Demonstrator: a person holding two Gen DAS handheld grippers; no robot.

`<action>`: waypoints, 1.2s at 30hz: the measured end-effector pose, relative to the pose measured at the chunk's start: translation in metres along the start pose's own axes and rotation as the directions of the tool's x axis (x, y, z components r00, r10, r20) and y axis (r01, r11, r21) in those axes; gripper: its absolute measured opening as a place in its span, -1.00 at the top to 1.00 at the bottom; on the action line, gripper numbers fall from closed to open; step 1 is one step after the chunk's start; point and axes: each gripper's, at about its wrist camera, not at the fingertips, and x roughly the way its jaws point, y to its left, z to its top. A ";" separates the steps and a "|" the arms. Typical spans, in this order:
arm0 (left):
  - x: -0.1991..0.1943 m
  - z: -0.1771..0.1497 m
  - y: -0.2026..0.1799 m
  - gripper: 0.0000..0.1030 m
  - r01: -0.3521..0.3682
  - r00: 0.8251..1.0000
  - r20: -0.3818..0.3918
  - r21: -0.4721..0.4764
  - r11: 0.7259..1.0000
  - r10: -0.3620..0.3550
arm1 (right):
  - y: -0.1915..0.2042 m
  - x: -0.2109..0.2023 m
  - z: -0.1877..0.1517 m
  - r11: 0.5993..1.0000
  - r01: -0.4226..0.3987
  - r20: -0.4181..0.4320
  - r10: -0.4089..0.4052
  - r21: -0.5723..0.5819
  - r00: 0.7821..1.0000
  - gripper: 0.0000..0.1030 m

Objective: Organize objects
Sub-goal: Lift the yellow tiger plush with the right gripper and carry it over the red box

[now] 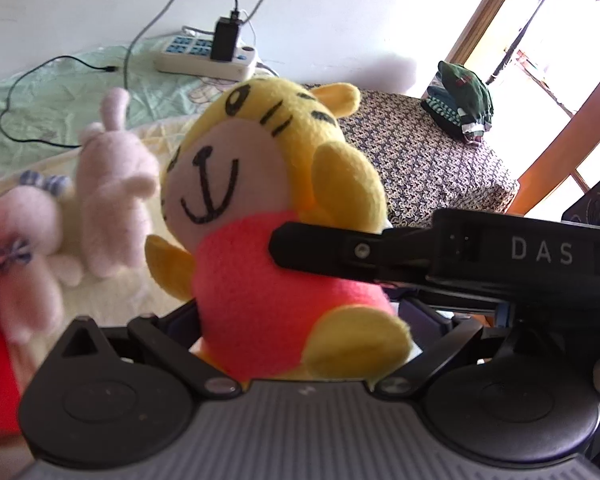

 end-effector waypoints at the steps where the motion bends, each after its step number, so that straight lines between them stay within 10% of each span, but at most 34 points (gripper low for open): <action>1: -0.004 -0.002 0.002 -0.92 -0.004 1.000 0.004 -0.003 1.000 0.004 | 0.004 0.001 -0.003 1.000 -0.004 -0.003 0.004 -0.006 1.000 0.12; 36: -0.167 -0.039 0.145 -0.92 -0.188 0.950 0.233 -0.110 0.976 0.209 | 0.182 0.120 -0.067 0.961 -0.196 -0.076 0.184 -0.197 0.980 0.11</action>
